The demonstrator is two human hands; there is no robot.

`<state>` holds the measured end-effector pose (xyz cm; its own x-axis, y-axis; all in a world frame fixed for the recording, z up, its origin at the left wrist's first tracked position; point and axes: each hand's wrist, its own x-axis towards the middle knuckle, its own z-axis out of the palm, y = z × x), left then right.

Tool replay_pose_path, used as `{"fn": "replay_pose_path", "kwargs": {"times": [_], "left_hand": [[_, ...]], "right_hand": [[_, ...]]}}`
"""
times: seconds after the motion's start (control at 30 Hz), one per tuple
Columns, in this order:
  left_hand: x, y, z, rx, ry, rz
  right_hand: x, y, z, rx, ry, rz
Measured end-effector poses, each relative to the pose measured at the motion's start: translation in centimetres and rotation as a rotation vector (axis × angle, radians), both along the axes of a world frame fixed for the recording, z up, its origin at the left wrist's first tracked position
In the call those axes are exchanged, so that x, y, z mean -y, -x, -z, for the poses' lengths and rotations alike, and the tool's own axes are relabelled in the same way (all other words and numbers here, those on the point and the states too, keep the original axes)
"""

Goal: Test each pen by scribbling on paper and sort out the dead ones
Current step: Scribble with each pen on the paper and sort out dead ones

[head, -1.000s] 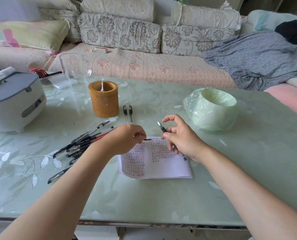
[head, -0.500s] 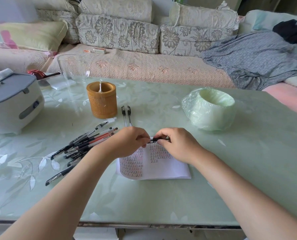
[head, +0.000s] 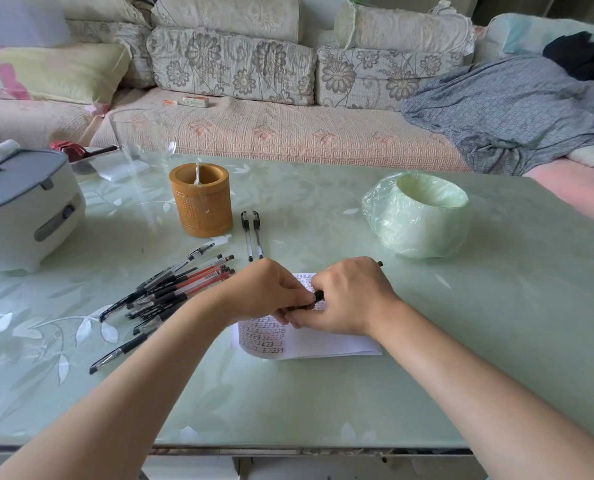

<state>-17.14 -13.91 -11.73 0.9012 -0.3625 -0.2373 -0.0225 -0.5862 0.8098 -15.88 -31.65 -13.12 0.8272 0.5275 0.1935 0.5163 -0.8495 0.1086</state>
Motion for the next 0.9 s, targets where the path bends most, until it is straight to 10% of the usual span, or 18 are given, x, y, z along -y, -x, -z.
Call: {"fn": "replay_pose_path", "kwargs": {"times": [0.9], "left_hand": [[-5.4, -3.2, 0.0, 0.513, -0.185, -0.327]], "right_hand": [[-1.2, -2.1, -0.2, -0.368, -0.584, 0.110]]}}
